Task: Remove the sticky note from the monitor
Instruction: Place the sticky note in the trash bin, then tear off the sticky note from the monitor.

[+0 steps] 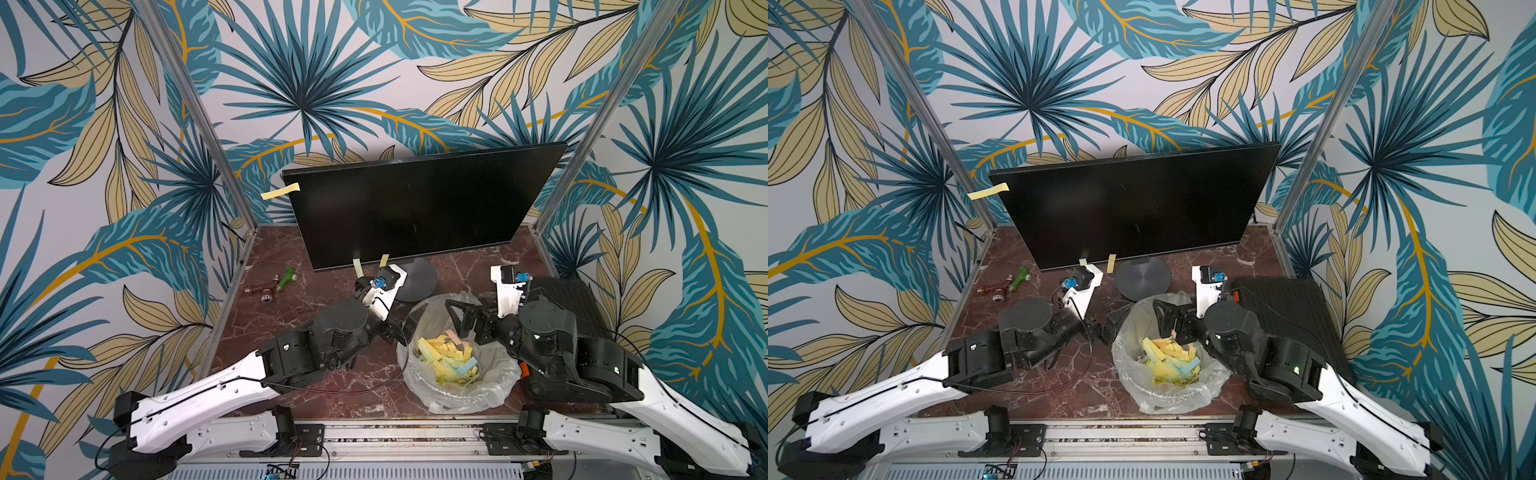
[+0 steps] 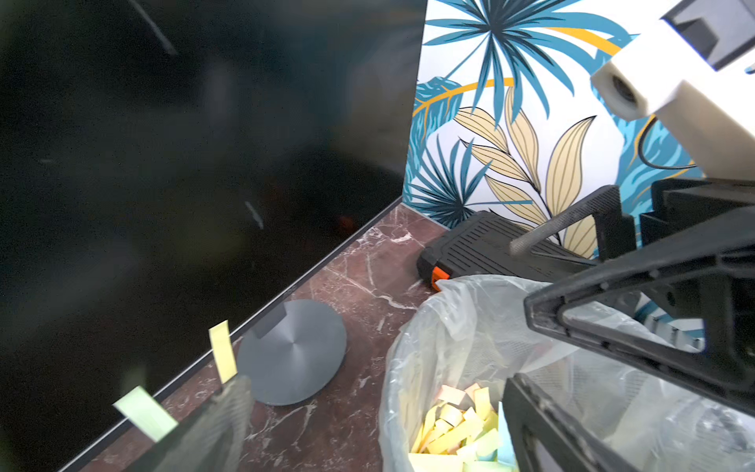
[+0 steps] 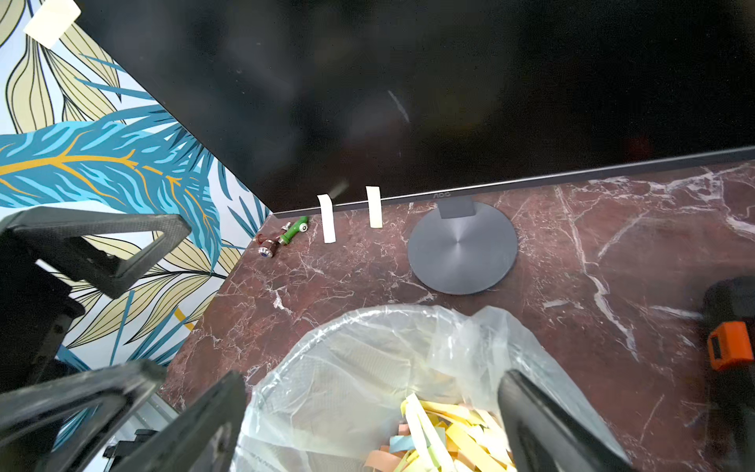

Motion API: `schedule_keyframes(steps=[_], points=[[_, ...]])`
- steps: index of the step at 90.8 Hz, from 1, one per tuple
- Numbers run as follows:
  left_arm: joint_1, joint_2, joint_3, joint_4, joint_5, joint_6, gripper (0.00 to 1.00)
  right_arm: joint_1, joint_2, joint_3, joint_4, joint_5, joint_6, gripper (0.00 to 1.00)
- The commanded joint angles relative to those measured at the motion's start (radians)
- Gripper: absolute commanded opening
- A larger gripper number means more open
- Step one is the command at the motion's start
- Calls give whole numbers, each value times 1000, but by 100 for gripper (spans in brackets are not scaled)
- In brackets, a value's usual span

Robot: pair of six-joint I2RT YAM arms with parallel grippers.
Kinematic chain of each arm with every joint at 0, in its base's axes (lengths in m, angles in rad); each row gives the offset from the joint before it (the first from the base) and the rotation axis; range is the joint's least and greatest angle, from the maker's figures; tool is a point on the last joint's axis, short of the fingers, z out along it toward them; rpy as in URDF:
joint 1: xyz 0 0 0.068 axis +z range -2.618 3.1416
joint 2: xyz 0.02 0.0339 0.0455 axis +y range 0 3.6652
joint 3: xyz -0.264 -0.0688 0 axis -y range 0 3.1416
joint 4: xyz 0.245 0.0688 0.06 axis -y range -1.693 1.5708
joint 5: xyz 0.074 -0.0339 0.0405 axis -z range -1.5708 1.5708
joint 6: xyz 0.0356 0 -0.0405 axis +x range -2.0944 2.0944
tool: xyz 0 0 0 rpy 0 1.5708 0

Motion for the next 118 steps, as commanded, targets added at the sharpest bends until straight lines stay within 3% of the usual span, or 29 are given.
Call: schedule_keyframes(steps=[1,27,40,62,96,118], points=[[31,-72,-33,-19,-97,26,100,4,32,35,63,-47,-33,99],[188,-274,-123,-34,-139,27,100,4,182,129,162,-183,-70,99],[335,-334,-141,-45,-94,25,100,4,258,173,211,-243,-73,100],[653,-285,-89,-54,160,-19,100,4,388,257,275,-342,-71,99],[1037,-195,-30,41,531,-104,100,3,496,293,347,-435,-36,99],[1192,-162,-15,180,751,-173,100,4,524,319,362,-469,-31,99]])
